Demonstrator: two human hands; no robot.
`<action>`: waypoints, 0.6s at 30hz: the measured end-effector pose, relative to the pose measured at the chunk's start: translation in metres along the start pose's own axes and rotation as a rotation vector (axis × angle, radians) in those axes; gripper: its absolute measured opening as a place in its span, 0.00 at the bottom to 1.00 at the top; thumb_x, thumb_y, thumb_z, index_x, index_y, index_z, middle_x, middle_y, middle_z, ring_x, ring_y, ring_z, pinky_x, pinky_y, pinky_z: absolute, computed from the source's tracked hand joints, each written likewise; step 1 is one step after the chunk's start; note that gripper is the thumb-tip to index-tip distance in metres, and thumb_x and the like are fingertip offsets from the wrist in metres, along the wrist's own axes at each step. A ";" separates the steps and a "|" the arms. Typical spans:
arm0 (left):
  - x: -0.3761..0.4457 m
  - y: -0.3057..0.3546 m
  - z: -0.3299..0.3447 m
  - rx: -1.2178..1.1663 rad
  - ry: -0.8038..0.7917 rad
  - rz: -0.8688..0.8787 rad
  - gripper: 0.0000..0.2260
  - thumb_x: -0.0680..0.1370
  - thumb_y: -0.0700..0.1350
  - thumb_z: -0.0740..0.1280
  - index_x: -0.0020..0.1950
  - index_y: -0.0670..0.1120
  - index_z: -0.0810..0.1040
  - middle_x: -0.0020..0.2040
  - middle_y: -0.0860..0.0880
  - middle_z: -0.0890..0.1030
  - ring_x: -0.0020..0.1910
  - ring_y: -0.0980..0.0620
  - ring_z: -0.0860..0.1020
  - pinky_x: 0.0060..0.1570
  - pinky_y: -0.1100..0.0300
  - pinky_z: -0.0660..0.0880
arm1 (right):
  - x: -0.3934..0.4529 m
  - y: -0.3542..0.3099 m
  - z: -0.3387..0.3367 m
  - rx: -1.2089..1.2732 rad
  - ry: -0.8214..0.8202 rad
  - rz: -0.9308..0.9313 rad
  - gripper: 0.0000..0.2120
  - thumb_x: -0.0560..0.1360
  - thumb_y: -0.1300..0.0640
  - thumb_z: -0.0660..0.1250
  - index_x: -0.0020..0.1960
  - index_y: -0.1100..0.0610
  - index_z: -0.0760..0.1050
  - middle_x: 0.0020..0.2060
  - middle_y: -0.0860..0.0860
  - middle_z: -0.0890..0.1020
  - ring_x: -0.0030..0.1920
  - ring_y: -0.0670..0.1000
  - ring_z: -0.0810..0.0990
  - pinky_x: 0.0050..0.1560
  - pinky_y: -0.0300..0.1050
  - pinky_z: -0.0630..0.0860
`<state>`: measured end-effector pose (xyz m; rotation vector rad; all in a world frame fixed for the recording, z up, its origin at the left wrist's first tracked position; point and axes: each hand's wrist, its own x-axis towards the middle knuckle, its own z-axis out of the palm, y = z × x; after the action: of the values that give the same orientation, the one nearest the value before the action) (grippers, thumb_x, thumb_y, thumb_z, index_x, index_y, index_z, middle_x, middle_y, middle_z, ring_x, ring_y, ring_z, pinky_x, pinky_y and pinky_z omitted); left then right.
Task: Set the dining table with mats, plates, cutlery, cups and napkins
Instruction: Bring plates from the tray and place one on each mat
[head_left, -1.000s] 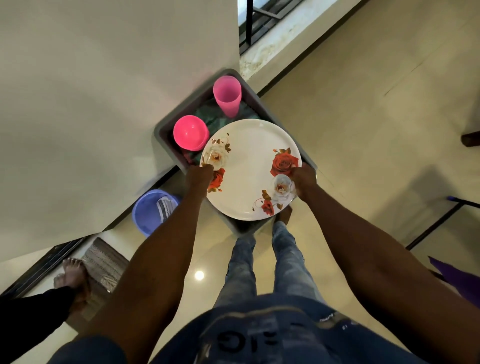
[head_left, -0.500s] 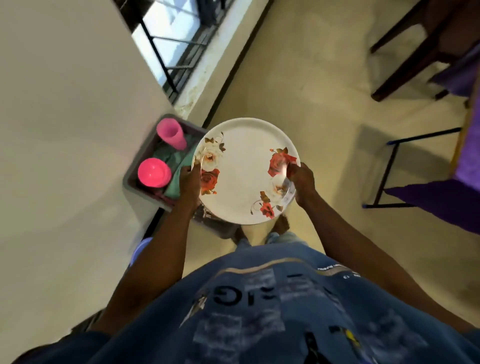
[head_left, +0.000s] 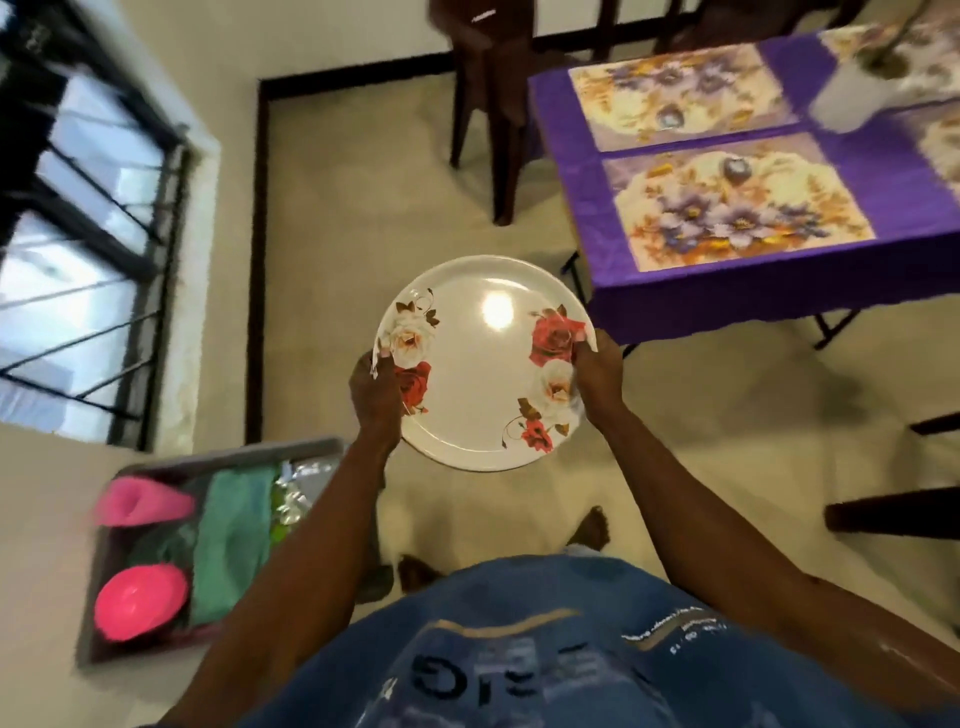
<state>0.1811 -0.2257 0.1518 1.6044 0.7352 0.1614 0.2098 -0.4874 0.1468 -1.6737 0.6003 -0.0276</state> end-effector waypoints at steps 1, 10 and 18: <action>-0.006 0.006 0.032 0.014 -0.023 0.005 0.12 0.79 0.57 0.65 0.48 0.50 0.81 0.36 0.50 0.84 0.35 0.49 0.83 0.34 0.48 0.82 | 0.015 -0.002 -0.028 0.007 0.050 -0.001 0.15 0.78 0.46 0.64 0.51 0.57 0.79 0.44 0.52 0.84 0.45 0.50 0.83 0.42 0.44 0.80; -0.069 0.058 0.277 0.022 -0.284 0.046 0.15 0.79 0.57 0.65 0.46 0.47 0.82 0.37 0.47 0.84 0.34 0.47 0.83 0.26 0.59 0.78 | 0.128 -0.018 -0.243 0.062 0.328 -0.003 0.11 0.77 0.51 0.66 0.48 0.58 0.80 0.43 0.54 0.84 0.46 0.53 0.84 0.48 0.56 0.82; -0.079 0.076 0.420 0.150 -0.378 0.045 0.18 0.78 0.57 0.63 0.56 0.45 0.80 0.48 0.45 0.83 0.44 0.44 0.82 0.38 0.48 0.82 | 0.202 -0.015 -0.339 0.136 0.439 0.063 0.08 0.75 0.51 0.67 0.49 0.55 0.79 0.44 0.52 0.84 0.46 0.52 0.84 0.48 0.54 0.82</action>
<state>0.3589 -0.6214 0.1671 1.7304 0.4256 -0.1662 0.2711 -0.8770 0.1671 -1.5220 0.9579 -0.3898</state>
